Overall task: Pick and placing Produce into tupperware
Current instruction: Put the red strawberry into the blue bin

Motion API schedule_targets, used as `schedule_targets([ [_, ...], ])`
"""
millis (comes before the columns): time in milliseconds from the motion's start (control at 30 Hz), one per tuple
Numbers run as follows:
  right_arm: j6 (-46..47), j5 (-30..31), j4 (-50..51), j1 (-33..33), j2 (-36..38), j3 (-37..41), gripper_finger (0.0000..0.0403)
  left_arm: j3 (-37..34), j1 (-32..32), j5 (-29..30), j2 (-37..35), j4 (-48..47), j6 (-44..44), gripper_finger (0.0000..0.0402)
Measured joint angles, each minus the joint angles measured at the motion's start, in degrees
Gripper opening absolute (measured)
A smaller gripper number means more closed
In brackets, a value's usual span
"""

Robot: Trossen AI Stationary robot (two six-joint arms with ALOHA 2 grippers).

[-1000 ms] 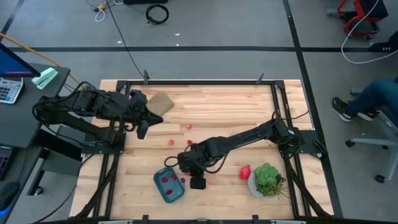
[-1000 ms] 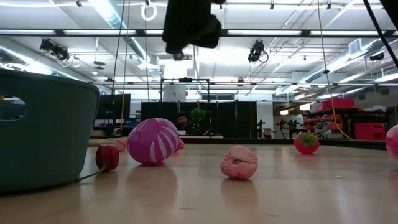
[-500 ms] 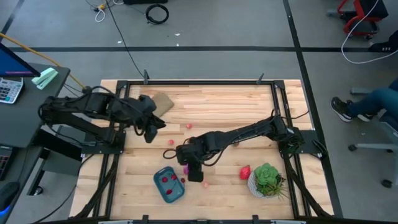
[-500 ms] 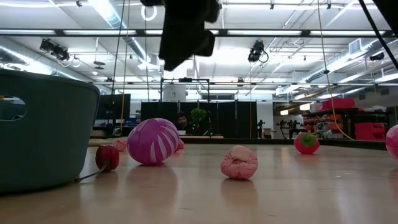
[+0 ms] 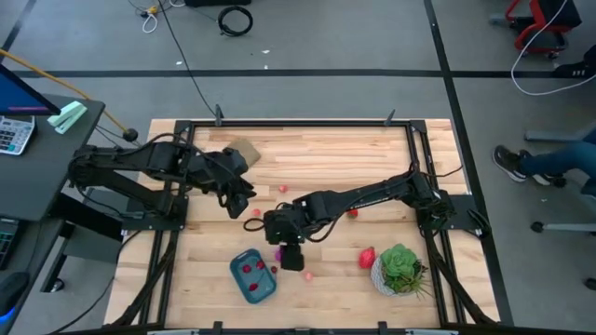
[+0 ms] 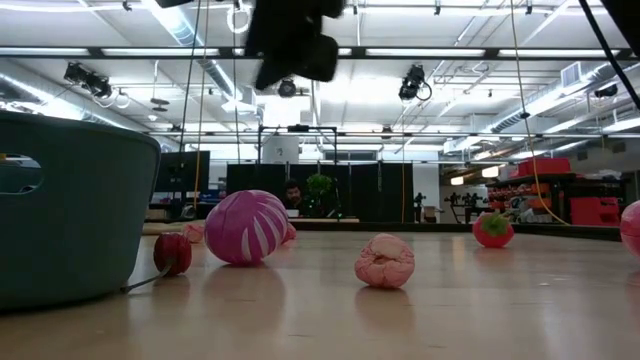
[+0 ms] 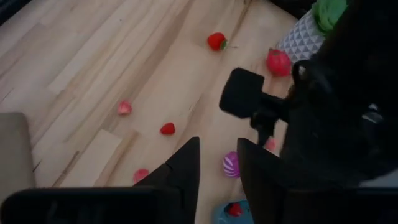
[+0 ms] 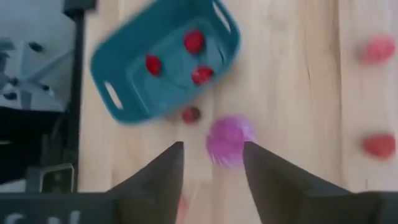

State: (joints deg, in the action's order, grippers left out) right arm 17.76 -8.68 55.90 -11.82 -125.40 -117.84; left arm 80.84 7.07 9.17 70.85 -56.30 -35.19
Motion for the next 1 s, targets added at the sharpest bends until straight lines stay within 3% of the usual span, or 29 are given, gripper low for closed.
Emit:
schedule_targets([
  [133,0.7,3.7,16.5,1.1,0.1,0.0,0.0228,-0.2,-0.2,0.0,0.1,-0.3,-0.3,0.0138],
  [267,9.8,5.8,34.0,2.7,0.2,0.1,0.0255,-0.1,-0.2,0.0,0.1,-0.4,-0.3,0.0153],
  [433,20.9,4.3,32.7,5.6,0.8,2.1,0.0258,-0.1,-0.2,0.0,0.1,-0.3,-0.1,0.0156],
  [667,28.7,2.5,33.8,10.2,0.9,10.6,0.0244,-0.1,-0.1,0.0,0.1,-0.4,-0.2,0.0145],
  [1000,28.7,-1.5,33.8,9.1,1.0,27.7,0.0224,-0.1,-0.1,0.0,0.1,-0.4,-0.1,0.0152],
])
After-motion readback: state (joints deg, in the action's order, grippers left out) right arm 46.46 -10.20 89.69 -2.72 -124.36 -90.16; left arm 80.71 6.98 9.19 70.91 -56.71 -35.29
